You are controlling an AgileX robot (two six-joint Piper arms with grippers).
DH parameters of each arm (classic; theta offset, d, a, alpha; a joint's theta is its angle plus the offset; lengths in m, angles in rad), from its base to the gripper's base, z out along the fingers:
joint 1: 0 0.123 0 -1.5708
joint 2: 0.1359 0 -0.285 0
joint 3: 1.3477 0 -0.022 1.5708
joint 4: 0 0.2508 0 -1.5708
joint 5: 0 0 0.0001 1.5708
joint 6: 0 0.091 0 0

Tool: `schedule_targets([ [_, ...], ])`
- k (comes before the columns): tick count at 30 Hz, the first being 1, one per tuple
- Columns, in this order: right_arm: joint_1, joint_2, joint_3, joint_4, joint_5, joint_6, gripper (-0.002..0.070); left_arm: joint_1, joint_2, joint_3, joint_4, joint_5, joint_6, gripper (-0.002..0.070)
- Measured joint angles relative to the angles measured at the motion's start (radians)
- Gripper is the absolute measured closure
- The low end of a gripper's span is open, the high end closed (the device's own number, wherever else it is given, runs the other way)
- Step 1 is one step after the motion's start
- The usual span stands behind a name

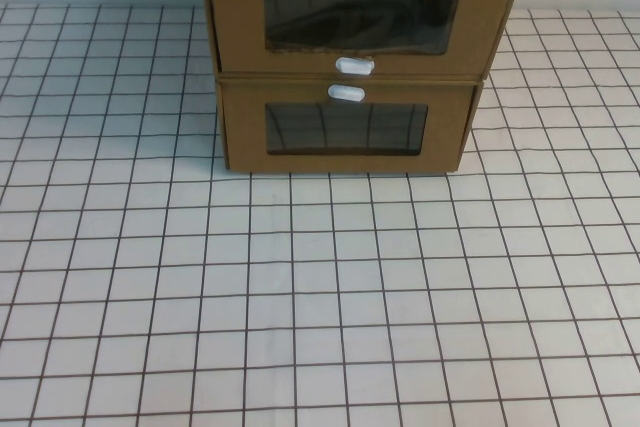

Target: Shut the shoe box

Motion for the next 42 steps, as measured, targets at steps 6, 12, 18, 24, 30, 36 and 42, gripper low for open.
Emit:
schedule_targets([
  [6,-0.043,-0.051,0.139,-0.060,-0.066,0.093,0.0690,0.000,0.000,0.000,0.000,0.000,0.000,0.0680],
  [12,-0.059,-0.121,0.262,-0.305,-0.072,0.426,0.0690,0.000,0.000,0.000,0.000,0.000,0.000,0.0680],
  [18,-0.059,-0.136,0.279,-0.406,-0.074,0.553,0.0690,0.000,-0.001,0.000,0.000,0.000,0.002,0.0680],
  [24,-0.064,-0.140,0.279,-0.425,-0.074,0.564,0.0691,0.000,-0.001,0.000,0.000,0.002,0.003,0.0680],
  [30,-0.115,-0.140,0.279,-0.433,-0.074,0.564,0.0690,0.000,-0.001,0.000,0.000,0.002,0.003,0.0680],
  [36,-0.128,-0.140,0.279,-0.433,-0.074,0.564,0.0690,0.000,-0.001,0.000,0.000,0.002,0.003,0.0680],
  [42,-0.128,-0.140,0.279,-0.431,-0.074,0.564,0.0690,0.000,-0.001,0.000,0.000,0.002,0.003,0.0680],
])
